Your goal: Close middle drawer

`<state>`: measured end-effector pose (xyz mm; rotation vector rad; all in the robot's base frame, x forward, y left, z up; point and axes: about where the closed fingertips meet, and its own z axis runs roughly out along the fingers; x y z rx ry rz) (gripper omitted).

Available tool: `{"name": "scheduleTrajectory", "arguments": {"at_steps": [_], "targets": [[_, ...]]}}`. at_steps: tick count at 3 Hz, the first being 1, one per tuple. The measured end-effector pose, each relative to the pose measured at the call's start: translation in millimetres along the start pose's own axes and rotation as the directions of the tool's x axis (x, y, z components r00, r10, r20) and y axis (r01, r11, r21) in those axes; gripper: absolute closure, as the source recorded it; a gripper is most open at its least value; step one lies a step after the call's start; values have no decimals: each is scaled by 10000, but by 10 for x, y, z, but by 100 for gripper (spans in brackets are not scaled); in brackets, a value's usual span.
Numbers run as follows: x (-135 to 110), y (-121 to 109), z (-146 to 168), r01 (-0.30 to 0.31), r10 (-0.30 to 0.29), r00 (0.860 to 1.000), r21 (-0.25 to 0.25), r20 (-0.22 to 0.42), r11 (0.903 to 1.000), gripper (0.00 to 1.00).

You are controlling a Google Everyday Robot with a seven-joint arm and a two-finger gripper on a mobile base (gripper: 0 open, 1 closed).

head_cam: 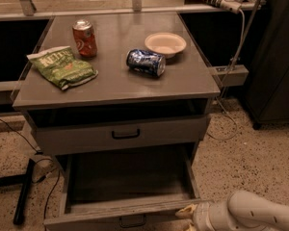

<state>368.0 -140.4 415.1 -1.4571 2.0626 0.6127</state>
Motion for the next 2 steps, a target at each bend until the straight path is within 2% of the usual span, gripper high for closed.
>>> {"name": "scheduleTrajectory", "arguments": {"at_steps": [1, 2], "targets": [[-66, -74, 47, 207, -207, 9997, 11, 139, 9998, 0], [-266, -308, 145, 650, -656, 9961, 128, 584, 9978, 0]]}}
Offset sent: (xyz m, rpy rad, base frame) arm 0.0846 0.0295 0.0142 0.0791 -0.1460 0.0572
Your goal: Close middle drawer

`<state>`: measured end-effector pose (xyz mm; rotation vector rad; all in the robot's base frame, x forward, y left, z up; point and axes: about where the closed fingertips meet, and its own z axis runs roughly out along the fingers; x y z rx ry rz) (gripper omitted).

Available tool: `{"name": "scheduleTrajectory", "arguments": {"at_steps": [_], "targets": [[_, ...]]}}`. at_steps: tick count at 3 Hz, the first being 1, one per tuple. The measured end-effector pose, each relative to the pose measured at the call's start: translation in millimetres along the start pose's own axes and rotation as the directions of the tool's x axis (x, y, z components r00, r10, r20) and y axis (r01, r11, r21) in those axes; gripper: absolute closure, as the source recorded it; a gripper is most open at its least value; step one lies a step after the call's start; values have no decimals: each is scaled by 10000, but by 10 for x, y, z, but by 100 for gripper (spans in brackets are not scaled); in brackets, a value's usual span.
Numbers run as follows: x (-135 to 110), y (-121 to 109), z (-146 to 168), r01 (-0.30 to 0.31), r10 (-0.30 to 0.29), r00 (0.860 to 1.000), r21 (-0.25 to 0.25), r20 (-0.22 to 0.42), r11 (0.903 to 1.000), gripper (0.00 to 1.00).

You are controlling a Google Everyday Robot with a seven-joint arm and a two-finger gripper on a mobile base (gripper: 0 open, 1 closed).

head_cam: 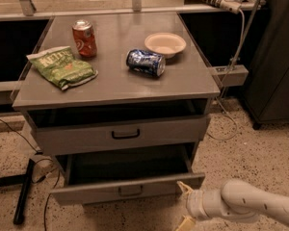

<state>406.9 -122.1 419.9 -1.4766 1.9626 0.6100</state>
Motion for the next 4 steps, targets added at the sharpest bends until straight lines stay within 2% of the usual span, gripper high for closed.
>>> {"name": "scheduleTrajectory", "arguments": {"at_steps": [1, 2, 3, 4], "targets": [[-236, -290, 129, 558, -562, 9980, 142, 293, 9983, 18], [-432, -669, 238, 1092, -1099, 9937, 318, 220, 9935, 41], [-479, -713, 254, 1163, -1172, 9928, 346, 242, 9926, 39], [-479, -713, 254, 1163, -1172, 9928, 345, 243, 9926, 16]]}}
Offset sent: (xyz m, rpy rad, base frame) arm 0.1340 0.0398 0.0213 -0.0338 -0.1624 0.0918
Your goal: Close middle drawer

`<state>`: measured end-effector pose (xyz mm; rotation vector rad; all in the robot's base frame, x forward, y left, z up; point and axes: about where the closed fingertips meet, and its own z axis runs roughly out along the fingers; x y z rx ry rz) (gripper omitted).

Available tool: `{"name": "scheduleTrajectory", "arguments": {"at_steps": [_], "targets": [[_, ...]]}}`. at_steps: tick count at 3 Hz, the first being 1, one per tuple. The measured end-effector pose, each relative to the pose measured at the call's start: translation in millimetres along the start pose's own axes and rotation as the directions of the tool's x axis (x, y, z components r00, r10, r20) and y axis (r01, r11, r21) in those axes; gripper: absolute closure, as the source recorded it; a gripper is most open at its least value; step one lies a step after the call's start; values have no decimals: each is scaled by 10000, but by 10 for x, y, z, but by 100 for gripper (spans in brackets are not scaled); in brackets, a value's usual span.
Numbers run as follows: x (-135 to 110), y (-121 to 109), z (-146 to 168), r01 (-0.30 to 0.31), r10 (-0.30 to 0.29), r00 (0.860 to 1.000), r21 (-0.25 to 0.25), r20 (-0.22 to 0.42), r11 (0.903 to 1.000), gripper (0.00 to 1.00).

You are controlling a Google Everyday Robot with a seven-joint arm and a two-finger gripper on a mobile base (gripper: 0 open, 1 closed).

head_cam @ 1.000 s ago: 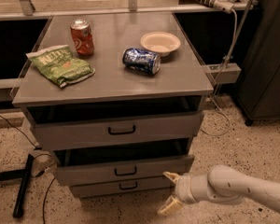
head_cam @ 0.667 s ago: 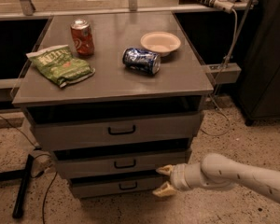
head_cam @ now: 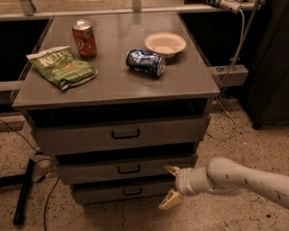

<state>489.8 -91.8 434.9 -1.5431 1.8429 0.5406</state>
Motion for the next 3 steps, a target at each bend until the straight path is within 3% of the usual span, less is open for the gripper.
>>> {"name": "scheduleTrajectory", "arguments": {"at_steps": [1, 2, 3], "targets": [[0, 0, 1, 0, 0, 10000, -1, 0, 10000, 0], [-105, -167, 195, 290, -289, 9995, 44, -160, 9996, 0], [-105, -167, 195, 290, -289, 9995, 44, -160, 9996, 0]]}}
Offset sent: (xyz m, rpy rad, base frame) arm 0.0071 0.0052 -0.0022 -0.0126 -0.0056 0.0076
